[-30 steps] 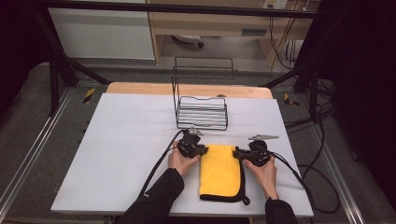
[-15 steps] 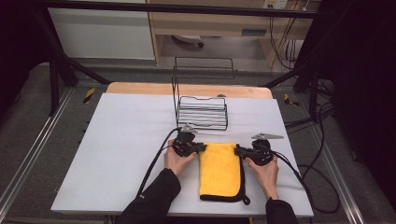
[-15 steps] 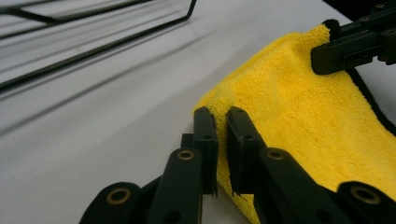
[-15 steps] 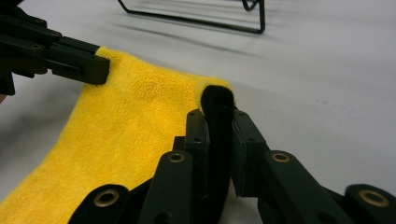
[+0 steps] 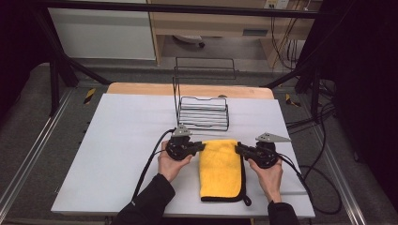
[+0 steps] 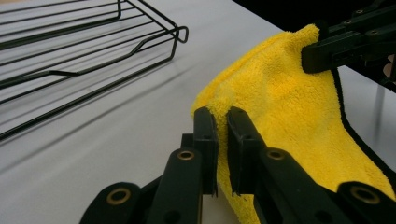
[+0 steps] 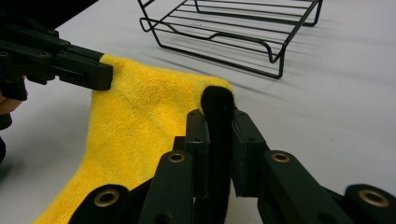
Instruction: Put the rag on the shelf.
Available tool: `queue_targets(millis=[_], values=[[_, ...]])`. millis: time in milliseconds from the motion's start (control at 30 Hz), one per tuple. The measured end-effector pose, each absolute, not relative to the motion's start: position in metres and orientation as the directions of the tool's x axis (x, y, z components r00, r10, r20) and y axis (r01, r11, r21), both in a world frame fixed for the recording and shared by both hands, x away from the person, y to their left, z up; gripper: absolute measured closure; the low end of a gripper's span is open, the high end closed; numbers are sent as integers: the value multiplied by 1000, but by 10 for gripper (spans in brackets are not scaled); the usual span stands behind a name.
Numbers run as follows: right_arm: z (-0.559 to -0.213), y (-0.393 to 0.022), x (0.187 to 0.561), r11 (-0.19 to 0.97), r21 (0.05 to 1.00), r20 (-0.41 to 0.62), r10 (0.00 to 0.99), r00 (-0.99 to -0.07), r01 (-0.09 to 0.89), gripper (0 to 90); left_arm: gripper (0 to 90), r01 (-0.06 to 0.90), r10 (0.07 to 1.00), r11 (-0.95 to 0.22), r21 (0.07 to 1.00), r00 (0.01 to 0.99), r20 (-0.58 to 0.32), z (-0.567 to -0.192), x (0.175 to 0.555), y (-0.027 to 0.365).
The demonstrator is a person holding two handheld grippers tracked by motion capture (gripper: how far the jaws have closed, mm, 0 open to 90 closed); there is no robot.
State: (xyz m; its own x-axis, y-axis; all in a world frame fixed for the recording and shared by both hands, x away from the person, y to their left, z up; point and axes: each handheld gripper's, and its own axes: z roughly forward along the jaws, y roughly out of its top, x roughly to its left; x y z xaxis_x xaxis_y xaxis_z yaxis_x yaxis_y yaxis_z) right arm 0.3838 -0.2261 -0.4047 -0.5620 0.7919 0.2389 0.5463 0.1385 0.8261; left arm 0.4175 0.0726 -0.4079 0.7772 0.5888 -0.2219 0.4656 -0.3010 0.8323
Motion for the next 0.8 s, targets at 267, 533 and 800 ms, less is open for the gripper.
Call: queue_targets(millis=[267, 533, 800], values=[[-392, -224, 375, 135, 851, 218, 789, -575, 507, 795, 831, 420, 583, -280, 863, 789, -195, -392, 406, 77], [-378, -223, 367, 121, 879, 198, 786, -586, 461, 797, 832, 380, 579, -265, 886, 798, -169, -375, 397, 80], [-362, -222, 358, 103, 910, 170, 790, -589, 401, 799, 833, 332, 575, -239, 912, 805, -142, -357, 388, 83]])
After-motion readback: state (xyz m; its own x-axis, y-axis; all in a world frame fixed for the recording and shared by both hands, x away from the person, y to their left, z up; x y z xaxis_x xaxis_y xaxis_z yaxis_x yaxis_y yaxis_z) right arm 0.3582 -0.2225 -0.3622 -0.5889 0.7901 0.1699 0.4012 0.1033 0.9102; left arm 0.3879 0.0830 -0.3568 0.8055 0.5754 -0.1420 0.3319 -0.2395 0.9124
